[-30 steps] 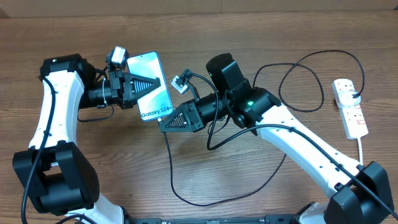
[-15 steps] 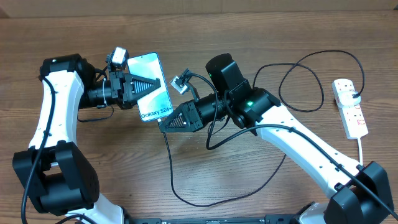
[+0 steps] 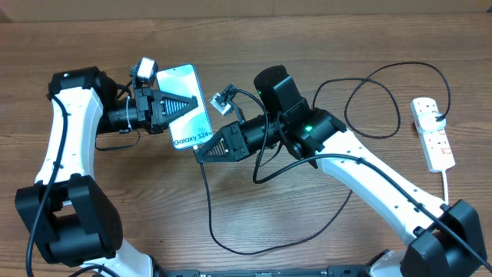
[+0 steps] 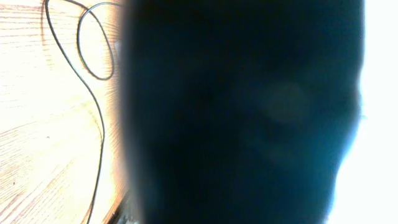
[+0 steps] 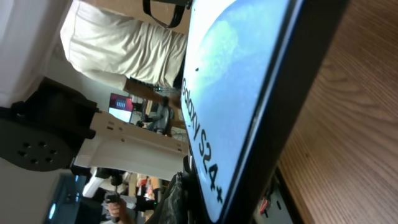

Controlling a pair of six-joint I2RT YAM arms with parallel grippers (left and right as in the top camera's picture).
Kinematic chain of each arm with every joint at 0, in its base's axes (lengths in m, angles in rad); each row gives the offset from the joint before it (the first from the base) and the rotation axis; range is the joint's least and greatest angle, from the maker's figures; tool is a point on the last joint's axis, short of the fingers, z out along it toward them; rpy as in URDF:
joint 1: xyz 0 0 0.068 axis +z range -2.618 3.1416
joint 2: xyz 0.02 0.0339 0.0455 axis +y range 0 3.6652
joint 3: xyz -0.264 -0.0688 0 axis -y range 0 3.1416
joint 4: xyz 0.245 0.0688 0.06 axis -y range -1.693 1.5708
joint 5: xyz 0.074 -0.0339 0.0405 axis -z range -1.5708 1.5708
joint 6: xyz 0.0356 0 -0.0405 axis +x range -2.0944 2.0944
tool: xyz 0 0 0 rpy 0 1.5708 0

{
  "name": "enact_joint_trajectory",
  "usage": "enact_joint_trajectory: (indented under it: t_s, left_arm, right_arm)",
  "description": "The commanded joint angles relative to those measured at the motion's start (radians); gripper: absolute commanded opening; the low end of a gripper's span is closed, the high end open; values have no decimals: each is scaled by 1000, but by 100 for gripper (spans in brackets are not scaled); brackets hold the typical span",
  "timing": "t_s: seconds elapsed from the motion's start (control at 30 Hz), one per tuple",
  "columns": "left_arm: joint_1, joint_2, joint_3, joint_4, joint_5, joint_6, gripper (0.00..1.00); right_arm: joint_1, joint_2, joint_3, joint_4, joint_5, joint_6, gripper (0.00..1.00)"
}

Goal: Plug charger to phone and switch on socket

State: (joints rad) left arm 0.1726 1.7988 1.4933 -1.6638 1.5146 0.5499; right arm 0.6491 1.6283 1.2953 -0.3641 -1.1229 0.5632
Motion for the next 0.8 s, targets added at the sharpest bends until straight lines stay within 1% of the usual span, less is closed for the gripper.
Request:
enact_joint_trajectory:
  t_s: [0.0, 0.17, 0.6, 0.77]
  left_arm:
    - [-5, -13, 5, -5, 11, 15, 4]
    - [-5, -13, 5, -5, 66, 12, 4]
    - [-5, -13, 5, 4, 46, 4, 4]
    - [-5, -13, 6, 4, 46, 4, 4]
  right_arm:
    - [-2, -1, 1, 21, 54, 40, 4]
    - [-2, -1, 1, -5, 53, 39, 4]
    - [-10, -1, 1, -4, 46, 39, 4]
    - [-11, -1, 1, -5, 76, 40, 4]
